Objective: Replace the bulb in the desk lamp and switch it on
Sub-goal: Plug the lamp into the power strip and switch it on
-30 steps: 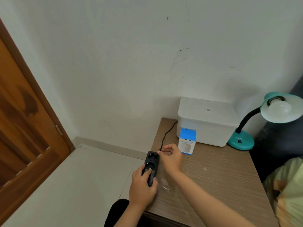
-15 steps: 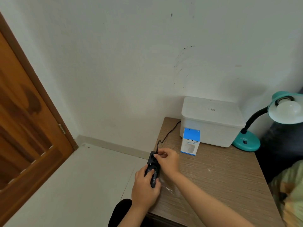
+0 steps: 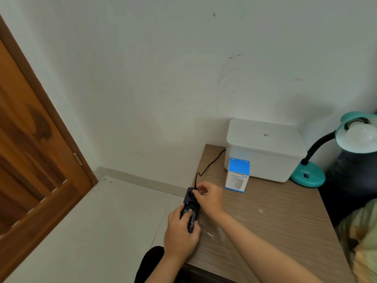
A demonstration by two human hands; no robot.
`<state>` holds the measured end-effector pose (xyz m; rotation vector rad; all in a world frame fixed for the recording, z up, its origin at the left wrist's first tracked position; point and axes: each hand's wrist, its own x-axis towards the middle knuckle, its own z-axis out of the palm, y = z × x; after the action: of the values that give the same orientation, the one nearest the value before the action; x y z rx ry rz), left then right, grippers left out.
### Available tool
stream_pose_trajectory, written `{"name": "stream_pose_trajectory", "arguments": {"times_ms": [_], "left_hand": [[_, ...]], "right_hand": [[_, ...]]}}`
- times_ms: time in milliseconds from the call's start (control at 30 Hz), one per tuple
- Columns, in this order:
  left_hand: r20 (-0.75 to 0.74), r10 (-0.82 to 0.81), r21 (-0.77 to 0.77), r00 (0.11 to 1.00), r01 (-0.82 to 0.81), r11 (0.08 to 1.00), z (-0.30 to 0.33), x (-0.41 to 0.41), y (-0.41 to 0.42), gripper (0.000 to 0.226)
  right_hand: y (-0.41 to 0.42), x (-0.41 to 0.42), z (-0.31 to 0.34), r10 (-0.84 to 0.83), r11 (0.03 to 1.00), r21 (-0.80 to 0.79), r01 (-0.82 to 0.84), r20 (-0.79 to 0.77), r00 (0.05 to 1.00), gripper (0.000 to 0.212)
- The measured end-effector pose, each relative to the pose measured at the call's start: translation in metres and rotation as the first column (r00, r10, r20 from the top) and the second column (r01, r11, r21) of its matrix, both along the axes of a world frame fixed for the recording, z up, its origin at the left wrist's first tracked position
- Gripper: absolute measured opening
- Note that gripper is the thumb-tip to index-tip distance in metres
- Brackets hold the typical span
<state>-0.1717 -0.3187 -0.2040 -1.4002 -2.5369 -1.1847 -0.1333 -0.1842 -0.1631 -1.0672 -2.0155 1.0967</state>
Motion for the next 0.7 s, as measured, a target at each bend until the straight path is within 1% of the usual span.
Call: {"name": "stream_pose_trajectory", "arguments": {"times_ms": [67,167,433,600,700], "left_hand": [[-0.001,0.002,0.003,1.000,-0.002,1.000,0.0001,0.0003,0.0002,0.037],[-0.009,-0.003,0.004,1.000,0.003,1.000,-0.0004,0.0000,-0.0003,0.038],[-0.011,-0.004,-0.009,1.000,0.004,1.000,-0.0012,-0.0002,-0.0001,0.037],[-0.004,-0.001,-0.019,1.000,0.001,1.000,-0.0028,-0.0005,0.0002,0.037],[-0.002,0.004,-0.017,1.000,-0.004,1.000,-0.0028,-0.0004,0.0004,0.037]], "right_hand": [[0.0010,0.0001,-0.0016,-0.027,1.000,-0.011,0.027,-0.015,1.000,0.010],[0.0022,0.0001,-0.0026,-0.027,0.999,-0.036,0.026,-0.015,1.000,0.011],[0.0030,0.0017,-0.0021,-0.072,0.996,-0.043,0.072,-0.001,0.997,0.010],[0.0056,0.0016,0.0005,-0.067,0.996,-0.052,0.068,0.003,0.998,0.010],[0.0099,0.0024,0.0033,-0.004,0.999,-0.040,0.006,0.046,0.999,0.011]]}}
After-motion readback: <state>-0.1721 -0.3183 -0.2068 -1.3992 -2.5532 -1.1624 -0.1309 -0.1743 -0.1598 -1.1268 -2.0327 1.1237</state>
